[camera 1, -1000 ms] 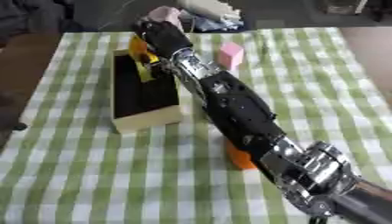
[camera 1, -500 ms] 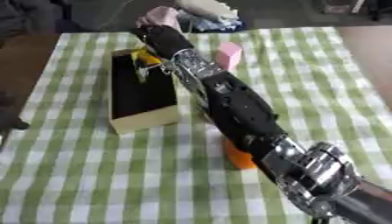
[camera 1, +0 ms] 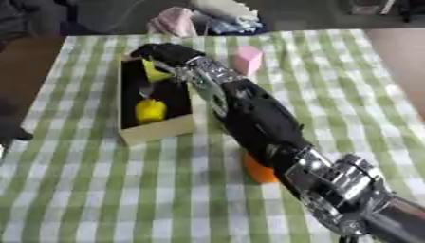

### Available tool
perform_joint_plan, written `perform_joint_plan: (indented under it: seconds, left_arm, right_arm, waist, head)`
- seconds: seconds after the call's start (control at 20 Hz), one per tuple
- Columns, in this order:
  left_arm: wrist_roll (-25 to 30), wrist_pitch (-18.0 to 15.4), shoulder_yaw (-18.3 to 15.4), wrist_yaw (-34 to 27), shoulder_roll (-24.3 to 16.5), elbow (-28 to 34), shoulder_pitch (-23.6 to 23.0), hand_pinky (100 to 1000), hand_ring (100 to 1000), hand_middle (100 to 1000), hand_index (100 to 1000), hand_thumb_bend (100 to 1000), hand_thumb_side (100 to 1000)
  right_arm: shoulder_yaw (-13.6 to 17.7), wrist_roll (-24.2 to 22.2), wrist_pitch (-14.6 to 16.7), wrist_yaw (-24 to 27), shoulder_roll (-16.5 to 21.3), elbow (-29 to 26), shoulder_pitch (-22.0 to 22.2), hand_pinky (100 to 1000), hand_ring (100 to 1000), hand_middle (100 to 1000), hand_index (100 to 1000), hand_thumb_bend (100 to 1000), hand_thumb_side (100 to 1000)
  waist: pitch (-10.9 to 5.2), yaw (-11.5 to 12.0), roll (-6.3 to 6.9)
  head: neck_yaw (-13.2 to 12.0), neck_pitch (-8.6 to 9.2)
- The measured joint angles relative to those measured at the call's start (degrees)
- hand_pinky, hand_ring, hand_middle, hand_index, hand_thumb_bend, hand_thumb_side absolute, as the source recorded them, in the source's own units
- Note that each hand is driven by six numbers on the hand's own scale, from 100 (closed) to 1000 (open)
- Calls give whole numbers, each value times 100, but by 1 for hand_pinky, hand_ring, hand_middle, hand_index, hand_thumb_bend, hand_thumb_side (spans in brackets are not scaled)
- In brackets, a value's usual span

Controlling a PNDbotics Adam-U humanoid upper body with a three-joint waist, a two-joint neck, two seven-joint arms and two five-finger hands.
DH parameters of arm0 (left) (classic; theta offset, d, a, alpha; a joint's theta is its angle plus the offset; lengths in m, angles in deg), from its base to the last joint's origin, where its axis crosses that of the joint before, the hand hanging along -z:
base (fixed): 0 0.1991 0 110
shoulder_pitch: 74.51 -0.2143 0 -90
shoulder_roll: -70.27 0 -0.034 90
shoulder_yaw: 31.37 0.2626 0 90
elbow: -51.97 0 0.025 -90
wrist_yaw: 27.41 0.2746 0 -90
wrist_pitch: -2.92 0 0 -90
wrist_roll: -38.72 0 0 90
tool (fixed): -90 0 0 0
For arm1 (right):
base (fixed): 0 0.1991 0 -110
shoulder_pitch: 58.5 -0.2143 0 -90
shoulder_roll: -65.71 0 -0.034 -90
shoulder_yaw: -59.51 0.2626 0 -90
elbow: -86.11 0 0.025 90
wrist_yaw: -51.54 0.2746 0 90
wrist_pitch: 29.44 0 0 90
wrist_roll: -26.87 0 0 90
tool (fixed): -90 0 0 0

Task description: Pick up objects on the table and place them in the box.

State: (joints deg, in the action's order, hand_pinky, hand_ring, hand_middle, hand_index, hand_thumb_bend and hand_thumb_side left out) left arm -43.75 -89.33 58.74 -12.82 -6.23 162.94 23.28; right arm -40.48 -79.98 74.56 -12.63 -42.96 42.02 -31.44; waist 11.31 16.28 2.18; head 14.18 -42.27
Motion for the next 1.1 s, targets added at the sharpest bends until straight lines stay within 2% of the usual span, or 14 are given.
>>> perform_joint_plan:
  seconds: [0.35,0.7,0.95,1.1]
  left_arm:
    - [10,2,-5,7,0,0,-29,752,559,729,858,296,793]
    - [-11,17,-72,62,-2,-2,-99,753,560,729,858,299,795]
    - [-22,13,-100,106,-3,-2,-127,753,560,729,858,301,796]
    - [-24,12,-109,114,-3,-3,-138,753,560,729,858,302,798]
  right_arm:
    - [-130,-220,78,475,137,-305,-39,894,933,942,1000,100,534]
    - [-520,-775,269,1201,616,-951,-163,891,912,940,1000,100,464]
    - [-575,-996,115,1501,946,-1239,-157,891,918,946,1000,100,366]
    - [-542,-1003,22,1597,1107,-1299,-133,890,920,948,1000,100,349]
  waist:
    - [0,-102,0]
    - [0,-324,-35]
    - [0,-394,-35]
    - [0,-433,-35]
  head:
    - [-62,-2]
    - [-264,-9]
    - [-355,-10]
    - [-399,-10]
